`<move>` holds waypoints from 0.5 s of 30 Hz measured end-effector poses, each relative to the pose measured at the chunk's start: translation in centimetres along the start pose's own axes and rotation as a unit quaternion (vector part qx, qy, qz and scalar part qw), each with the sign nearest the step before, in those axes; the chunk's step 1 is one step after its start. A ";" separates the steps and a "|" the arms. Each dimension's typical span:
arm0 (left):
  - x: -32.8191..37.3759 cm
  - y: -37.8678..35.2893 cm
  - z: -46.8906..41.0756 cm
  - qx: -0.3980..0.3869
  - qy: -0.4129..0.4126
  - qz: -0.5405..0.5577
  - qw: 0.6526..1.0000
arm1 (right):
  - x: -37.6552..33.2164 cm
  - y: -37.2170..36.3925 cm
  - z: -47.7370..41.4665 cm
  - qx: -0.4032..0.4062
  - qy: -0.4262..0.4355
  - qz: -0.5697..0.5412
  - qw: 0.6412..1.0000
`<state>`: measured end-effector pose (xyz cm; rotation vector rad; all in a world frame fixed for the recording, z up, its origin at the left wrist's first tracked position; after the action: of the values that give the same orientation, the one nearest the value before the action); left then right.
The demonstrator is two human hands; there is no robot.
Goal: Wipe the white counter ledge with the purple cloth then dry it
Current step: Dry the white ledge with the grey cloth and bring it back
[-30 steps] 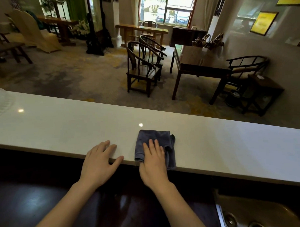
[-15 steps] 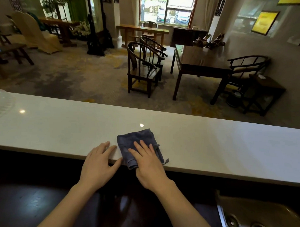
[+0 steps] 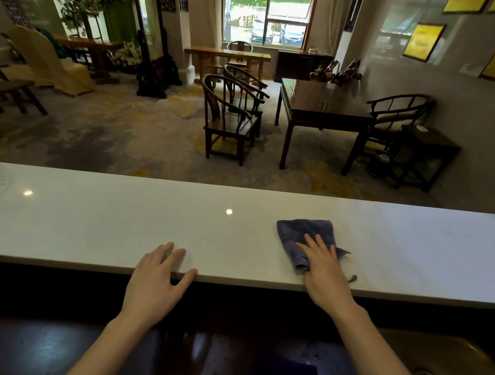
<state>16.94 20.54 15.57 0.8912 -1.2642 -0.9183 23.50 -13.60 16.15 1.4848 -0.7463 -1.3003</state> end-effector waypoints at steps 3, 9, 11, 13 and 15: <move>0.1 0.1 0.0 0.001 0.000 -0.004 1.000 | 3.8 1.3 0.4 0.011 -0.066 0.002 0.998; 0.2 0.2 -0.2 -0.004 0.000 -0.006 1.000 | 6.1 1.5 -1.8 -0.002 -0.146 -0.002 0.989; 0.2 0.3 -0.2 -0.004 -0.002 -0.008 1.000 | 5.5 1.2 -3.6 -0.022 -0.160 -0.010 0.987; 0.2 0.3 -0.2 -0.007 -0.003 -0.008 1.000 | 4.5 0.9 -5.3 -0.032 -0.163 -0.009 0.986; 0.3 0.3 -0.1 -0.009 -0.003 -0.002 1.000 | 3.0 0.6 -6.8 -0.032 -0.161 -0.005 0.986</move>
<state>17.10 20.38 15.98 0.8774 -1.2580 -0.9352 30.85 -14.66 15.21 1.2419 -0.8960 -1.5785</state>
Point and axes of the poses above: each hand's wrist, its own z-axis away from the middle knuckle, its own y-axis out of the back of the hand, x = y × z, the point moved 8 cm from there along -z, towards the middle knuckle, and after that the axes turned 14 degrees about -x, right-handed, at the moved point
